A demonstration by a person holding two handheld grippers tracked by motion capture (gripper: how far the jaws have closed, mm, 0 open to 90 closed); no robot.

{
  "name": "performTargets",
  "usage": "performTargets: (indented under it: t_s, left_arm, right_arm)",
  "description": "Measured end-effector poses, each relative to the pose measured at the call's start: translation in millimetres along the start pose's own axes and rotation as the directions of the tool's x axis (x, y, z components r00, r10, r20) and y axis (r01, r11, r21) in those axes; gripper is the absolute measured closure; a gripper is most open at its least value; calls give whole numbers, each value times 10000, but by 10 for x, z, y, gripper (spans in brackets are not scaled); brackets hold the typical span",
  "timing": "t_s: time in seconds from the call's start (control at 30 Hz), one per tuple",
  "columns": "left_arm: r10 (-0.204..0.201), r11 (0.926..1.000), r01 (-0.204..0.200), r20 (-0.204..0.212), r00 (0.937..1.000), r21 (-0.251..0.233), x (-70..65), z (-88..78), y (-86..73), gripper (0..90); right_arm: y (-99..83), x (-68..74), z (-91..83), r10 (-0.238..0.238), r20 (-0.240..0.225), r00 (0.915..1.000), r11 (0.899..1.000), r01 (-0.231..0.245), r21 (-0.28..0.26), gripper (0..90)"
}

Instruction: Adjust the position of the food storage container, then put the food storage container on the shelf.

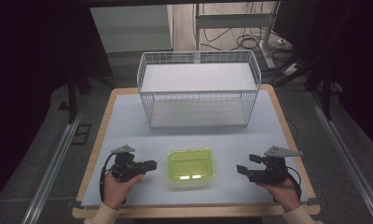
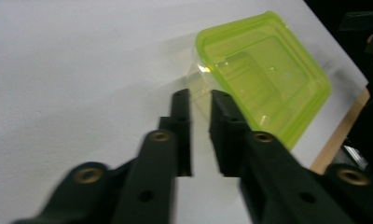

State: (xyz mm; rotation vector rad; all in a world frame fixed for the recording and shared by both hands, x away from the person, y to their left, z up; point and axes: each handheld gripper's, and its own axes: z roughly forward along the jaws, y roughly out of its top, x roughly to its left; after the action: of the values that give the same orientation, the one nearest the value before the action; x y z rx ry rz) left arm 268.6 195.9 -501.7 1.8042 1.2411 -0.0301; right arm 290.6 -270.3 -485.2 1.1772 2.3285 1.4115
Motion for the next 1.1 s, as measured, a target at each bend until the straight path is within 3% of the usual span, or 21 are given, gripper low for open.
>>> performTargets:
  t_s: [0.03,0.07,0.1,0.17,0.33,0.53,0.57,0.8,0.9,0.97,1.1]
  left_arm:
    - [-69,9998,72,130,9999,-200,-18,-27,3,588]
    - [-69,9998,72,130,9999,-200,-18,-27,3,518]
    - [-336,9992,344,379,9987,-199,-34,-43,8,456]
    - [-398,9989,409,474,9981,-238,-42,-53,6,424]
    - [-606,9978,627,832,9947,-235,-54,-66,3,381]
    - [-863,9959,888,1032,9909,-193,-30,-38,1,373]
    - [-1025,9944,1049,1187,9876,-140,-18,-19,-4,372]
    - [-1402,9899,1415,1415,9800,8,8,29,-12,375]
    - [-1500,9886,1505,1481,9775,76,14,66,-10,378]
    - [-1561,9877,1553,1457,9769,172,20,97,-5,381]
    - [-1665,9860,1649,1510,9744,232,21,132,4,385]
  right_arm:
    - [7,8,2,-34,-82,10000,10000,34,-57,234]
    - [7,8,2,-34,-82,10000,10000,34,-57,234]
    - [13,18,7,25,-228,9997,10000,-27,-93,230]
    - [14,19,9,24,-324,9995,10000,-27,-92,229]
    - [26,57,34,-280,-557,9981,9996,277,-49,224]
    - [35,89,85,-156,-851,9963,9998,164,86,235]
    - [54,115,113,53,-1067,9943,9997,-25,260,271]
    - [117,202,247,634,-1477,9870,9962,-537,684,304]
    - [137,208,335,993,-1695,9805,9925,-854,875,323]
    - [161,206,434,1399,-1936,9711,9870,-1211,1057,343]
    - [177,202,518,1725,-2022,9640,9805,-1484,1288,361]
